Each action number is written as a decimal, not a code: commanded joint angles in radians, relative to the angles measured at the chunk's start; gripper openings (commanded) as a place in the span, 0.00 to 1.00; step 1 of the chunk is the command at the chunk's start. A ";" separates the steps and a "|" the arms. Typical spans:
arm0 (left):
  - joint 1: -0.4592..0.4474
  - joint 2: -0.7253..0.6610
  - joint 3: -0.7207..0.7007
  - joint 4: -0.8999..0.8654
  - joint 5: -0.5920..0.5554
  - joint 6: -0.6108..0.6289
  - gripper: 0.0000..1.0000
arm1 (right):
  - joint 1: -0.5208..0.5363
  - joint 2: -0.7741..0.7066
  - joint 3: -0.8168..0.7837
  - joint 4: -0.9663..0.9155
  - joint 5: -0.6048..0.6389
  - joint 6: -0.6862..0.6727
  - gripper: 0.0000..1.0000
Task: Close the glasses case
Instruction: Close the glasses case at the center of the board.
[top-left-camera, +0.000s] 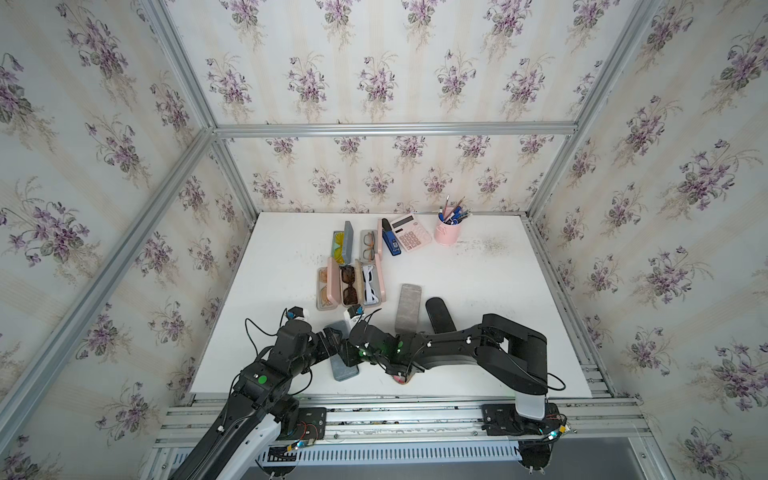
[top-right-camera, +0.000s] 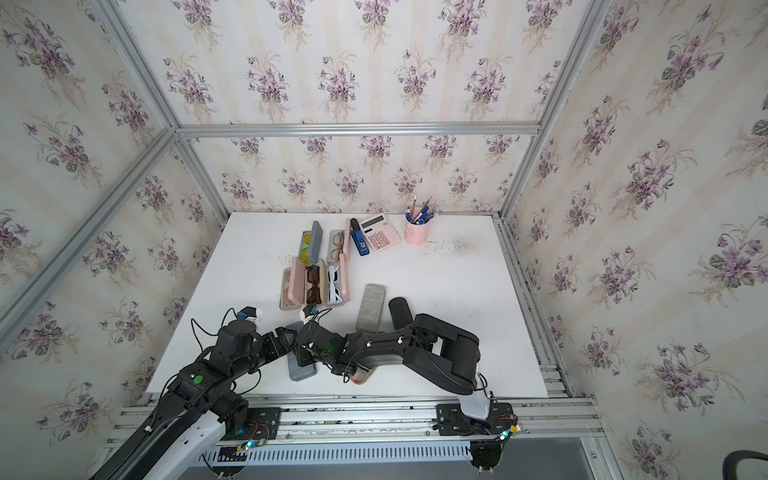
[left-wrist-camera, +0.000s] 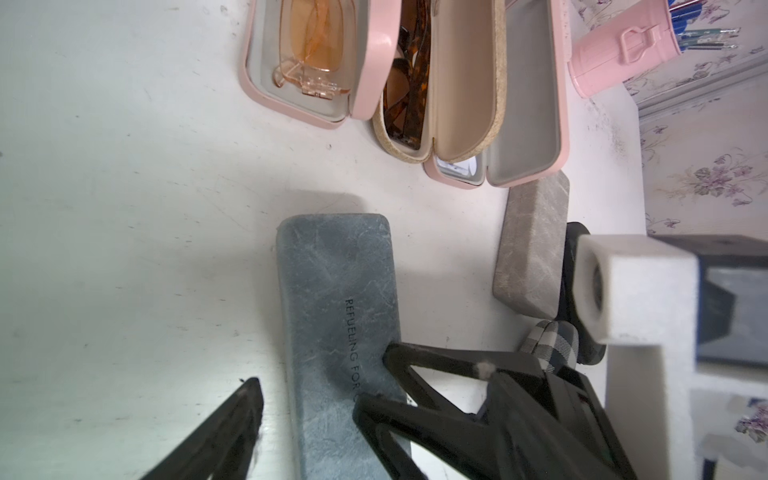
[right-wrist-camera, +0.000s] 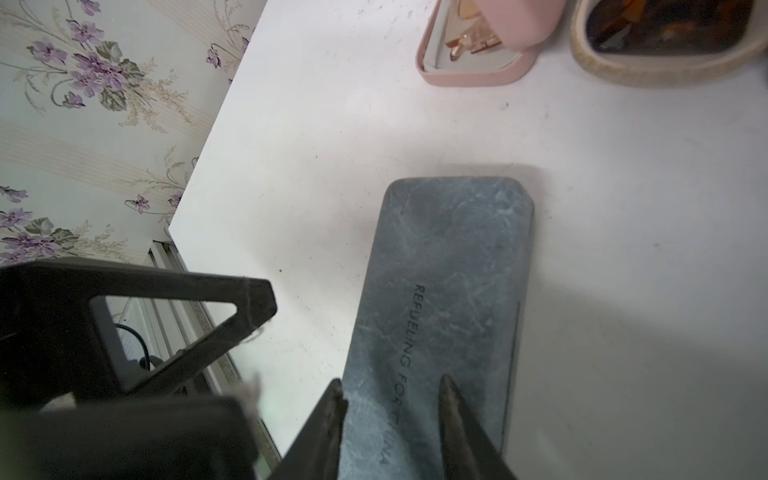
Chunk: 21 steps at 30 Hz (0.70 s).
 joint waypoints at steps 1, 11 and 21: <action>0.003 0.003 0.008 -0.025 0.004 -0.026 0.86 | 0.004 -0.041 -0.020 -0.122 -0.013 -0.005 0.41; 0.053 0.124 0.079 -0.138 -0.009 -0.017 0.86 | 0.004 -0.220 -0.068 -0.179 0.081 -0.042 0.48; 0.047 0.270 0.047 0.000 0.053 0.028 0.85 | -0.012 -0.489 -0.285 -0.309 0.175 0.001 0.53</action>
